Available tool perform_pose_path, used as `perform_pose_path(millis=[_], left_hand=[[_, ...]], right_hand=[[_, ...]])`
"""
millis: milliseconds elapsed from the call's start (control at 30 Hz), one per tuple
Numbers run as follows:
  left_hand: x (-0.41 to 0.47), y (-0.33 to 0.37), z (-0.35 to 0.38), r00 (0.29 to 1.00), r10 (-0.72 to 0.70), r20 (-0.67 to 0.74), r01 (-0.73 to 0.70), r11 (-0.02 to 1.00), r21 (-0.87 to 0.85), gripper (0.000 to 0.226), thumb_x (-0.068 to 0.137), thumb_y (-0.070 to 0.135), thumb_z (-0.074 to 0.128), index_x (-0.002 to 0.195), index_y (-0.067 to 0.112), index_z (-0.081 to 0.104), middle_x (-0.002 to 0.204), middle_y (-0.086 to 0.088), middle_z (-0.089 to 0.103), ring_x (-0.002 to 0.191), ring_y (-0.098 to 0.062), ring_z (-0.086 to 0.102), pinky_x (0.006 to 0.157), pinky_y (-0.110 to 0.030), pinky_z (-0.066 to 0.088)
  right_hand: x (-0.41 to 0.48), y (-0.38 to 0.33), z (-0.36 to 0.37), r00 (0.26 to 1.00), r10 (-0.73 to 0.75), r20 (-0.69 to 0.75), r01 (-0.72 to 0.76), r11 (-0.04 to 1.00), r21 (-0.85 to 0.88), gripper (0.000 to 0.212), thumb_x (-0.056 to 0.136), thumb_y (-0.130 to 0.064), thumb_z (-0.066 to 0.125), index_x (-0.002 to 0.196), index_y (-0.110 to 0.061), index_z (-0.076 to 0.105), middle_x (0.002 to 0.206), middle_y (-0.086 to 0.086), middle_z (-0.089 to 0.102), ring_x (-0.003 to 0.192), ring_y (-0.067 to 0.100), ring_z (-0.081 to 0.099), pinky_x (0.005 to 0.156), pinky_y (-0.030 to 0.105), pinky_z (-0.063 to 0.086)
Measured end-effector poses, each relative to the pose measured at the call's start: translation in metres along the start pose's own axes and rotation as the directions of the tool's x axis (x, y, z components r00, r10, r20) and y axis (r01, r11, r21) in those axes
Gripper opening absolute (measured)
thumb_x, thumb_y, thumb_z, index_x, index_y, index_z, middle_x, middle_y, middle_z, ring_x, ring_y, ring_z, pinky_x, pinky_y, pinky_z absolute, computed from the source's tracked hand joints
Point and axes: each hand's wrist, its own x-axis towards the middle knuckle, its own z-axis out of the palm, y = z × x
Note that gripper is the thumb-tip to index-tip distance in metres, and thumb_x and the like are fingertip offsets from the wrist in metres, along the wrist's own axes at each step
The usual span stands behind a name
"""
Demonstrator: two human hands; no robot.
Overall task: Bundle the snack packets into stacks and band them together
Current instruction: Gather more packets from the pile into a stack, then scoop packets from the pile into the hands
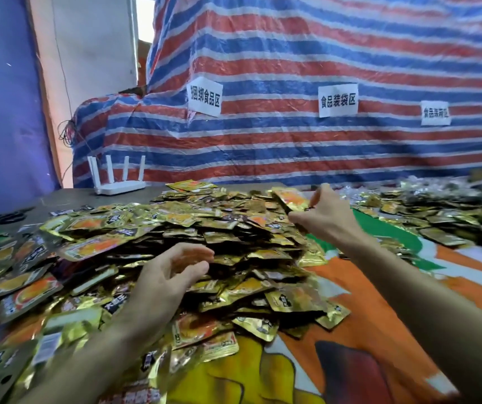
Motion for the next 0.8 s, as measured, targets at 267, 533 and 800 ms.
perform_pose_path(millis=[267, 533, 800], left_hand=[[0.025, 0.036, 0.026, 0.967, 0.186, 0.172, -0.231, 0.927, 0.296, 0.022, 0.089, 0.041, 0.067, 0.11, 0.047, 0.064, 0.108, 0.039, 0.059, 0.105, 0.013, 0.057, 0.079, -0.021, 0.046], [0.04, 0.045, 0.042, 0.947, 0.268, 0.179, -0.314, 0.891, 0.328, 0.022, 0.095, 0.036, 0.063, 0.116, 0.043, 0.062, 0.108, 0.033, 0.06, 0.106, 0.013, 0.054, 0.084, -0.018, 0.045], [0.036, 0.045, -0.005, 0.972, 0.2, 0.121, -0.233, 0.787, 0.571, 0.043, 0.089, 0.038, 0.07, 0.128, 0.041, 0.052, 0.127, 0.018, 0.055, 0.111, 0.006, 0.052, 0.083, -0.012, 0.037]], right_hand=[[0.037, 0.108, -0.007, 0.906, 0.351, -0.235, -0.396, 0.9, -0.184, 0.05, 0.079, -0.034, 0.084, 0.103, -0.005, 0.05, 0.095, 0.013, 0.061, 0.087, 0.031, 0.061, 0.065, 0.035, 0.049], [0.038, 0.136, -0.006, 0.858, 0.468, -0.211, -0.511, 0.735, -0.445, 0.08, 0.089, -0.055, 0.067, 0.145, -0.005, 0.039, 0.149, 0.028, 0.037, 0.137, 0.046, 0.037, 0.113, 0.056, 0.034], [0.014, 0.02, 0.007, 0.99, -0.046, 0.132, 0.081, 0.958, -0.277, 0.067, 0.089, -0.057, 0.067, 0.137, -0.013, 0.051, 0.14, 0.015, 0.054, 0.128, 0.032, 0.05, 0.109, 0.052, 0.042]])
